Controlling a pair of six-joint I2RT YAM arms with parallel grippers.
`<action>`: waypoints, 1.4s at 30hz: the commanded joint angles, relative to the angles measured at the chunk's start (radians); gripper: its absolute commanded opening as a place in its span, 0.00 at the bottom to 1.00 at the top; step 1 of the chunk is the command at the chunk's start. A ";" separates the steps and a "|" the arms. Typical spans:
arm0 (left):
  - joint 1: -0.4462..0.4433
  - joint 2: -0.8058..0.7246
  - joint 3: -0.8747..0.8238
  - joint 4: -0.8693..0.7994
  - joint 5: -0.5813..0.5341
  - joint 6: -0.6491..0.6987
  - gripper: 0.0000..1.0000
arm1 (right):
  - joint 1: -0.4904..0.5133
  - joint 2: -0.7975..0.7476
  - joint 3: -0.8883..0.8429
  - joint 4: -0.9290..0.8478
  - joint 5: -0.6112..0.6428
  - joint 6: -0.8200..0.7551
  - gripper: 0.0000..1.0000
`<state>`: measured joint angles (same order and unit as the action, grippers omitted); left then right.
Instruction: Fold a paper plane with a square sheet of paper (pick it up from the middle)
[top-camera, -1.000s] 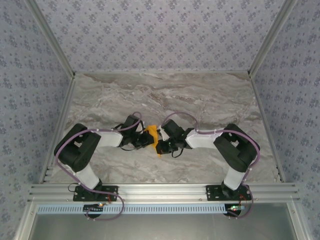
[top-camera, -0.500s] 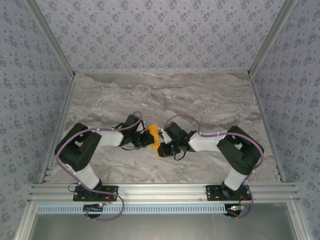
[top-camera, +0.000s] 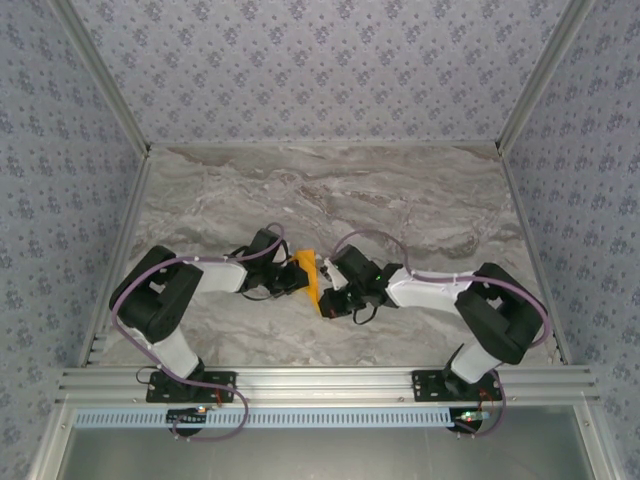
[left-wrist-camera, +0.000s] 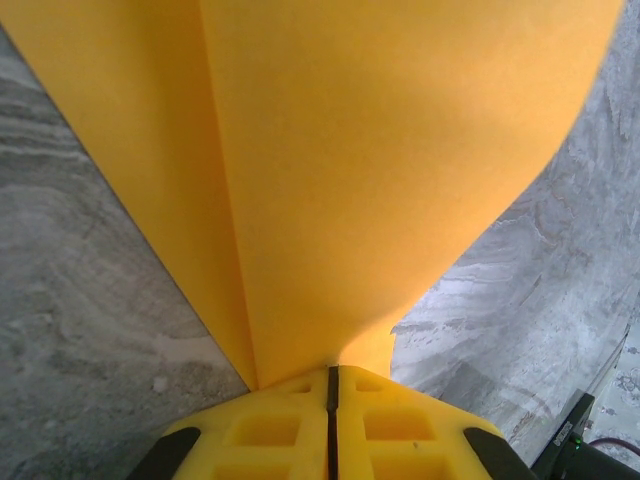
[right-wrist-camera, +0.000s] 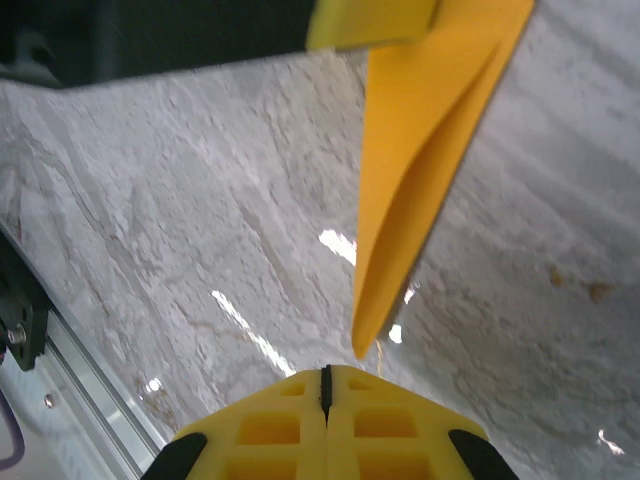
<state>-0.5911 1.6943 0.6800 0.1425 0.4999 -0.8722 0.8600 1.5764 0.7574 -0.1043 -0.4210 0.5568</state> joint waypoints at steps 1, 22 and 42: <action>0.004 0.057 -0.019 -0.103 -0.163 0.004 0.10 | 0.008 0.045 0.052 0.012 0.018 0.005 0.00; 0.004 0.038 -0.006 -0.131 -0.175 0.013 0.10 | -0.027 0.129 -0.011 0.064 0.034 0.048 0.00; -0.058 -0.116 -0.021 0.017 -0.006 0.131 0.15 | -0.066 0.145 -0.090 0.130 -0.034 0.065 0.00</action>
<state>-0.6247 1.5848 0.6899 0.1291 0.4717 -0.7719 0.7979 1.6939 0.7017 0.1368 -0.4728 0.6140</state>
